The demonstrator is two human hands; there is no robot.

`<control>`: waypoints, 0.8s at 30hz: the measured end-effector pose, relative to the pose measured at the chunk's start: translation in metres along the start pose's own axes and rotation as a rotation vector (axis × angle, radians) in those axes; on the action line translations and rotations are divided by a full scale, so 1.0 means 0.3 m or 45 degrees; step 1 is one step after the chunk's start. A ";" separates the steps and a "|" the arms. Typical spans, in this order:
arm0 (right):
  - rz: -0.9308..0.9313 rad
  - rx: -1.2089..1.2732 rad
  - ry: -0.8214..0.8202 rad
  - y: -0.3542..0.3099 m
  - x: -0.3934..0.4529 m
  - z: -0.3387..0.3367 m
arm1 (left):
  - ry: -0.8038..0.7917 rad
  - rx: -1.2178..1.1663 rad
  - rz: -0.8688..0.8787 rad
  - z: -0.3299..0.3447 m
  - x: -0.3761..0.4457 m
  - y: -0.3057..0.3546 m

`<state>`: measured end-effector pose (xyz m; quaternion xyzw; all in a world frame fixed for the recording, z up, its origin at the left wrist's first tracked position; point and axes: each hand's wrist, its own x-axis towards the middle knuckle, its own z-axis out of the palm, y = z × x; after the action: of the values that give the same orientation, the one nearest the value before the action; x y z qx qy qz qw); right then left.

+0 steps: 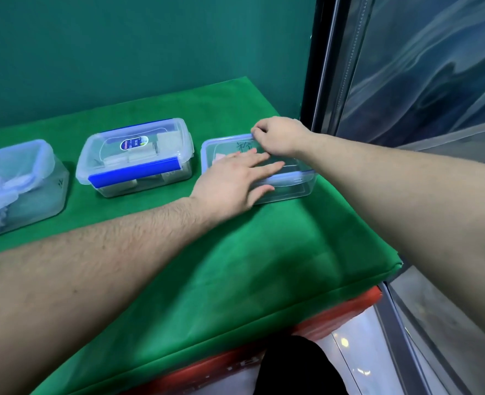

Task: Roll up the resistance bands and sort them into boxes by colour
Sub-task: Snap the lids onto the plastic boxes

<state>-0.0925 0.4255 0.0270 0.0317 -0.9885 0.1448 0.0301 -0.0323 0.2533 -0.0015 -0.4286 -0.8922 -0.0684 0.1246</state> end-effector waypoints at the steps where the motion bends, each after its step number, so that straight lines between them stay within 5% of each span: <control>1: 0.002 -0.004 0.001 0.000 0.008 0.003 | 0.004 0.007 -0.012 0.002 0.002 0.005; 15: 0.093 0.095 -0.124 -0.015 0.240 -0.019 | -0.048 0.079 -0.207 0.009 0.172 -0.104; 24: 0.050 0.204 0.030 -0.011 0.294 -0.003 | -0.115 0.108 -0.187 0.025 0.210 -0.175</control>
<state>-0.1800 0.4179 0.0348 0.0128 -0.9738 0.2243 0.0361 -0.1125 0.2692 0.0083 -0.3591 -0.9281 -0.0203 0.0968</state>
